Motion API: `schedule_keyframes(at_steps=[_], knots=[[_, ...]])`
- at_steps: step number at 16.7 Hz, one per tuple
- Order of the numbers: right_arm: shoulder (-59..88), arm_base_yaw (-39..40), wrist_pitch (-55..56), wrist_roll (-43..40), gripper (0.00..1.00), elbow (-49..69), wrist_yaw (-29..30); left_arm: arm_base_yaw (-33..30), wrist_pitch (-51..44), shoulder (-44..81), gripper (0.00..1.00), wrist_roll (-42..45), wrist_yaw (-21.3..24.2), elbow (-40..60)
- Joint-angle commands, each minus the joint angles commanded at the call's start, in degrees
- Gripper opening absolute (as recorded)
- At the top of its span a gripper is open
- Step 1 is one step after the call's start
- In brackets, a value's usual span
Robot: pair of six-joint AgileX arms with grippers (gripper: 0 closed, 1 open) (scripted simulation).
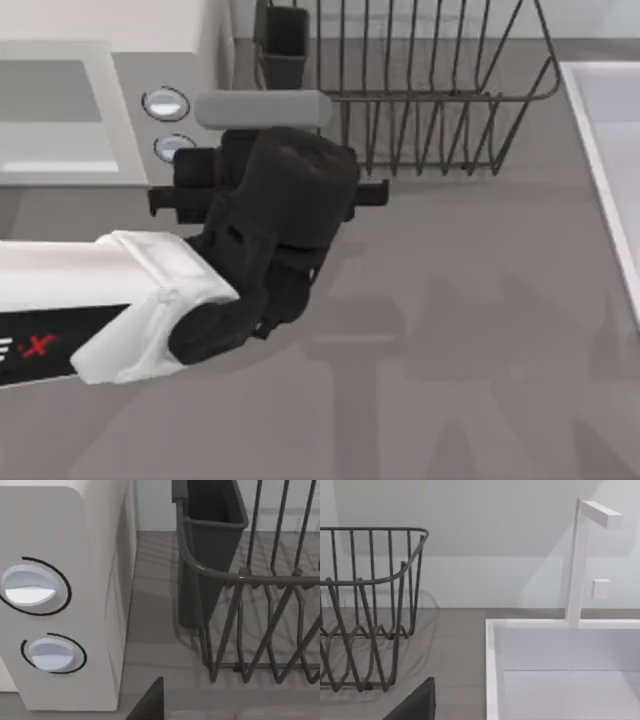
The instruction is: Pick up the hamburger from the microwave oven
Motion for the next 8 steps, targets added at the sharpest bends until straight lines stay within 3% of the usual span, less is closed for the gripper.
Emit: schedule_keyframes(at_steps=[5,8], knots=[[0.0,0.0,0.0,0.0,1.00,0.0,0.0,1.0,1.1,1.2,0.00,0.1,-0.3,-0.5],[0.0,0.0,0.0,0.0,1.00,0.0,0.0,0.6,6.9,6.1,0.00,0.0,-0.4,-2.0]])
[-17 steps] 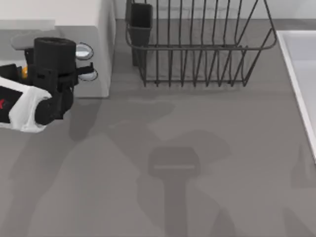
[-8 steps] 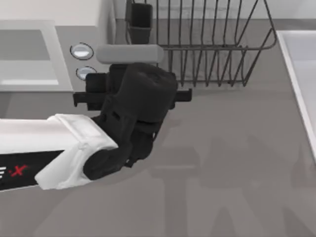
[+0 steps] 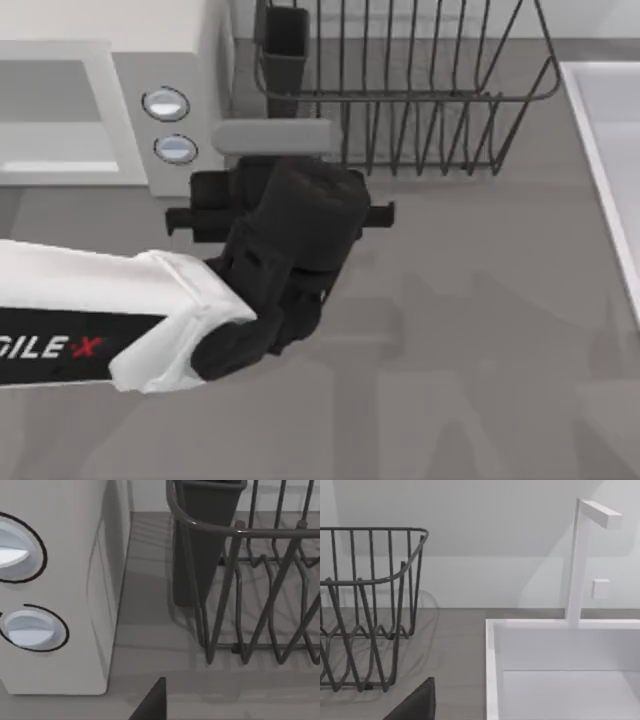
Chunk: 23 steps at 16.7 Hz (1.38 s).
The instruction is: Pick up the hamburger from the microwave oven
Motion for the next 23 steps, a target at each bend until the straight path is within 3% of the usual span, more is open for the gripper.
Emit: schedule_keyframes(at_steps=[8,14,23], knots=[[0.0,0.0,0.0,0.0,1.00,0.0,0.0,-0.6,27.2,18.0,0.00,0.0,0.6,-7.0],[0.0,0.0,0.0,0.0,1.00,0.0,0.0,-0.6,30.2,20.6,0.00,0.1,0.8,-8.2],[0.0,0.0,0.0,0.0,1.00,0.0,0.0,-0.6,30.2,20.6,0.68,0.1,0.8,-8.2]])
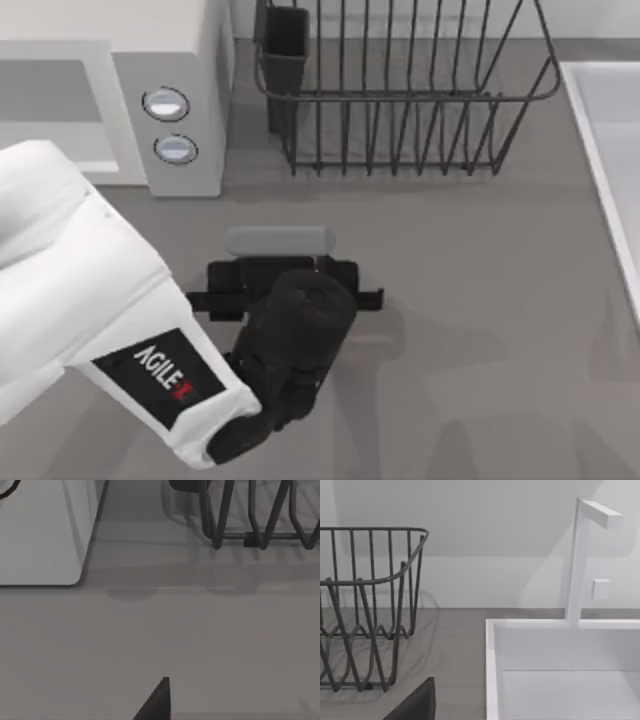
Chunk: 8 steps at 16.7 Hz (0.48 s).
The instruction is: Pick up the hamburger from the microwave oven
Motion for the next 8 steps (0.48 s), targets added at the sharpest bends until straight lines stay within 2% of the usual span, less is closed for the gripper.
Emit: schedule_keyframes(at_steps=[4,8], knots=[[0.0,0.0,0.0,0.0,1.00,0.0,0.0,0.0,0.0,0.0,0.98,0.0,0.0,0.0],[0.0,0.0,0.0,0.0,1.00,0.0,0.0,0.0,0.0,0.0,1.00,0.0,0.0,0.0]])
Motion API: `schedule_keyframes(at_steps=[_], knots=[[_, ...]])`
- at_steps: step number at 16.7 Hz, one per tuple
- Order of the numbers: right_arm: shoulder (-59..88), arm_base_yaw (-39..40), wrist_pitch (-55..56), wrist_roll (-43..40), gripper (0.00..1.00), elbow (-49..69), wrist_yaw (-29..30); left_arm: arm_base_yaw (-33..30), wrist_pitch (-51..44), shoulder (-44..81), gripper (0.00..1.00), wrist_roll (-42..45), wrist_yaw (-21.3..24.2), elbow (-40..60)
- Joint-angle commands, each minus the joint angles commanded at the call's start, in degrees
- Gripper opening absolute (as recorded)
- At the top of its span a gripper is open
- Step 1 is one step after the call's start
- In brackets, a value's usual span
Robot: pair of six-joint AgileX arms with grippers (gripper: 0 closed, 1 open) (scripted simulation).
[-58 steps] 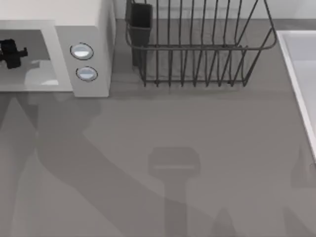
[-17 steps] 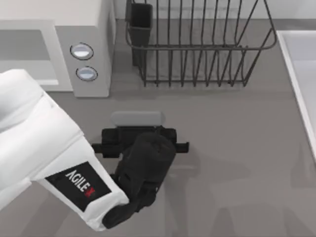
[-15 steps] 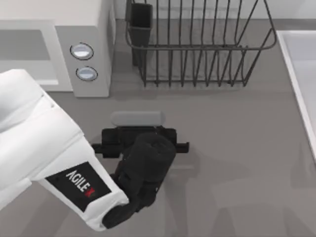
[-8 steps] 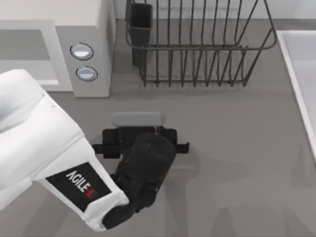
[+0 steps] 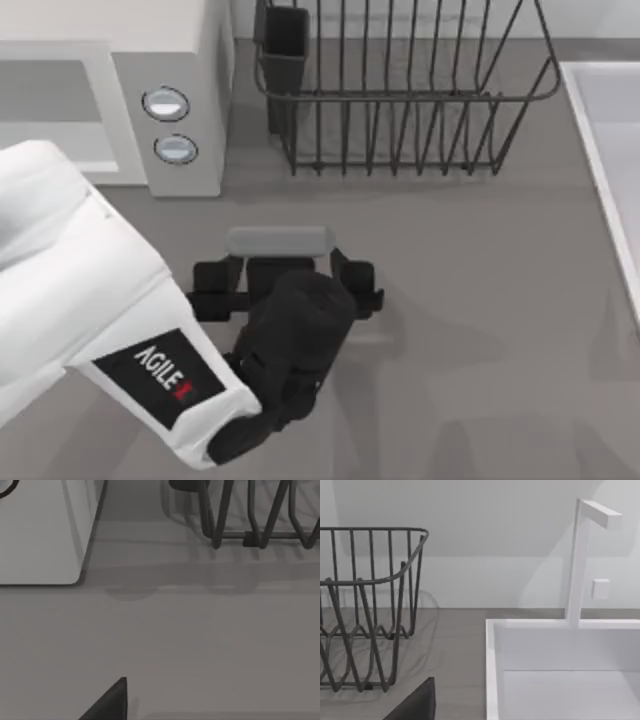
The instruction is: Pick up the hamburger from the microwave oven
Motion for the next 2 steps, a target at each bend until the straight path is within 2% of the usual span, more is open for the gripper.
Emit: schedule_keyframes(at_steps=[2], knots=[[0.0,0.0,0.0,0.0,1.00,0.0,0.0,0.0,0.0,0.0,1.00,0.0,0.0,0.0]])
